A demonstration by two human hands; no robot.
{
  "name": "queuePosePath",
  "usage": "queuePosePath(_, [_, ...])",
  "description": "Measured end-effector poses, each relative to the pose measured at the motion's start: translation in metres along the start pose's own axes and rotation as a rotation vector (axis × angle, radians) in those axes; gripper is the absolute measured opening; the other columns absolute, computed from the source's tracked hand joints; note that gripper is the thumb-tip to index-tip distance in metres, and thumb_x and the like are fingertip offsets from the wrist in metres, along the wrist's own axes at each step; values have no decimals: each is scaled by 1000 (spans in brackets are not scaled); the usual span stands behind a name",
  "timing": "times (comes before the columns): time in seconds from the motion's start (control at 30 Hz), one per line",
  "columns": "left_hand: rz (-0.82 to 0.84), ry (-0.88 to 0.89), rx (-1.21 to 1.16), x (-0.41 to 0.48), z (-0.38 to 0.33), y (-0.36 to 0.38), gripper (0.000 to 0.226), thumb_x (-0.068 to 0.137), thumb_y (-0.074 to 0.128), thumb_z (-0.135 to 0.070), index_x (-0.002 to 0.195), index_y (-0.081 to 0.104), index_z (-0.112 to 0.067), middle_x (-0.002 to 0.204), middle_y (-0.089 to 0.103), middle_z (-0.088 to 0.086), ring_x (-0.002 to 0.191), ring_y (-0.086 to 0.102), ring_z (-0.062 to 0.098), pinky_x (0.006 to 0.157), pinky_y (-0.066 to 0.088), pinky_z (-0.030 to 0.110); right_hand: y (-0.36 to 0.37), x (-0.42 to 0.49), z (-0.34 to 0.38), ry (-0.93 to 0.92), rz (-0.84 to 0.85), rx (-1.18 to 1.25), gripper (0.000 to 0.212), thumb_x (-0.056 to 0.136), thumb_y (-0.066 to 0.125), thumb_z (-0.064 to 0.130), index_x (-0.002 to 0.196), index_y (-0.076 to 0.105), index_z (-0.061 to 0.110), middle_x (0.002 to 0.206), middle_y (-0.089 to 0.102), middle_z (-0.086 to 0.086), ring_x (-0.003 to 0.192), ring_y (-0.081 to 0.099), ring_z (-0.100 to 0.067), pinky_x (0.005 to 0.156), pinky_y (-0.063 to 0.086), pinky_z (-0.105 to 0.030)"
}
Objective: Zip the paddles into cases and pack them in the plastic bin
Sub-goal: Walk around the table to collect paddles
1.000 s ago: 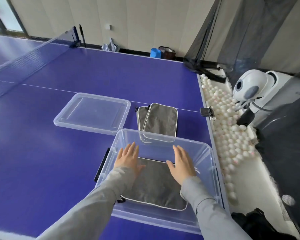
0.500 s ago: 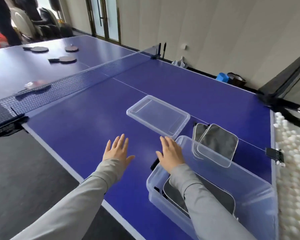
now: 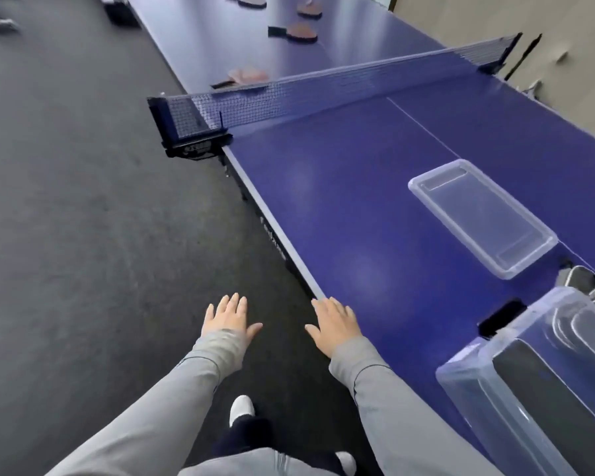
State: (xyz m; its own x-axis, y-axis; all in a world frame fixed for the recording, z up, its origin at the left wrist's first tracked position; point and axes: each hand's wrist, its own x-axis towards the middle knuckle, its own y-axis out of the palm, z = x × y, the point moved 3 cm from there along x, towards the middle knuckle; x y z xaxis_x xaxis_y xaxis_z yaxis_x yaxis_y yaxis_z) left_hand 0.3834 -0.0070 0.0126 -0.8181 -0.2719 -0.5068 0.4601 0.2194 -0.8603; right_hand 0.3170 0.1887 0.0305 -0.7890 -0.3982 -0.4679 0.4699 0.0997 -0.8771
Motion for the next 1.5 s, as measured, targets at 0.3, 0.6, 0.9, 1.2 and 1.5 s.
queuePosePath(0.3, [151,-207,-123,-19,114,58,72,95,24,-57,151,4,-17,160,-3,-2,147,-2,18,119,5,40,43,46,110,-122,223,-71,60,99,36,42,150,15,20,159,11,-2,147,5,-19,119,9,-45])
queuePosePath(0.6, [191,-382,-259,-8,173,58,72,95,28,-57,151,8,-16,160,1,-1,147,0,19,119,6,41,37,101,174,-295,325,-205,59,99,34,43,150,14,20,159,10,-1,147,5,-20,118,10,-46])
queuePosePath(0.9, [229,-516,-347,50,215,25,72,95,31,-56,150,12,-16,160,9,0,147,6,20,119,9,41,17,196,194,-383,372,-232,60,98,36,45,149,18,19,155,24,-3,146,12,-22,118,12,-47])
queuePosePath(1.2, [243,-537,-421,117,264,-16,69,95,31,-55,150,15,-17,159,12,0,147,7,20,119,10,40,-18,284,218,-320,411,-258,59,98,38,44,149,21,20,155,26,-3,145,17,-21,117,17,-47])
queuePosePath(1.5, [233,-563,-496,167,419,-27,64,94,37,-53,146,25,-18,157,19,1,144,17,20,116,14,42,-29,355,358,-291,451,-304,58,98,38,43,148,22,19,158,18,-2,146,14,-21,116,20,-46])
